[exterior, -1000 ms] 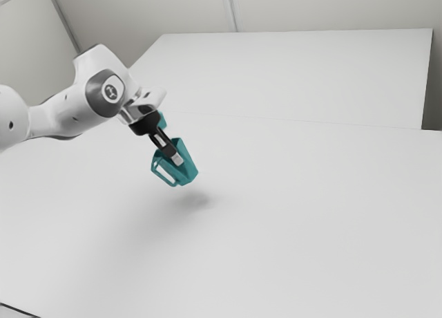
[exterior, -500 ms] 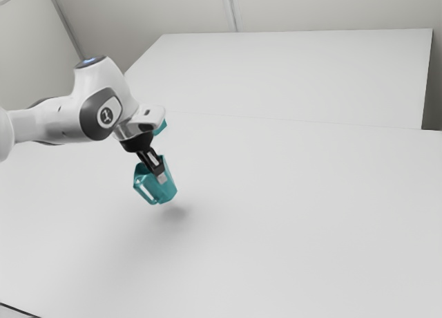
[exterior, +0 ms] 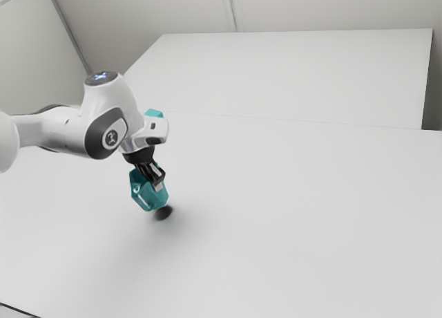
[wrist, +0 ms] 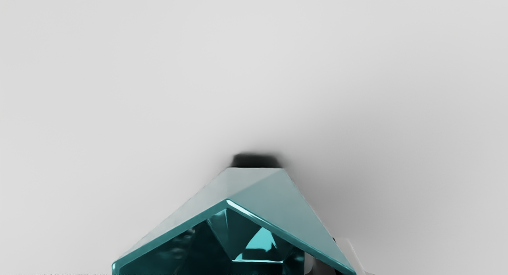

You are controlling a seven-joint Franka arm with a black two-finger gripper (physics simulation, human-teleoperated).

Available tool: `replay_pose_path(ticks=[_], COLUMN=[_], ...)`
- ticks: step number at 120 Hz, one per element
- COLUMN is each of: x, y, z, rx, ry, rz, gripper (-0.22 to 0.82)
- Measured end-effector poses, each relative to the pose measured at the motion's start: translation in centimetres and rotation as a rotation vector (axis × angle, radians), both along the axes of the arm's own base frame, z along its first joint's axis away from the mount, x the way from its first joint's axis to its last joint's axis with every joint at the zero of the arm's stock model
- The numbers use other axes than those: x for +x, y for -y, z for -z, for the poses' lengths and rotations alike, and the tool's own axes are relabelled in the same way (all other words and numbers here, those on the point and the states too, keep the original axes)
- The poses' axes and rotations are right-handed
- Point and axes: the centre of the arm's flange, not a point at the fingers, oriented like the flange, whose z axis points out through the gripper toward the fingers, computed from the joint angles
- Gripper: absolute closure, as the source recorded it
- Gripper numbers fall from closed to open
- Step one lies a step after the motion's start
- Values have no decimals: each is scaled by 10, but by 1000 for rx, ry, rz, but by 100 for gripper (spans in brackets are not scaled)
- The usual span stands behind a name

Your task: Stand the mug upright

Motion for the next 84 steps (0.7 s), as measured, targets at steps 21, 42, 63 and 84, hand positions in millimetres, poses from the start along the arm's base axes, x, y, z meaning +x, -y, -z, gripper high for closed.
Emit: replay_pose_path(ticks=[21,42,63,84], x=[-3,-4,-3,-1], y=[2,3,3,4], z=[10,18,28,37], rx=[7,8,9,9], ry=[3,-2,-17,-26], rz=[-47,-88,-122,-146], gripper=[77,77,77,77])
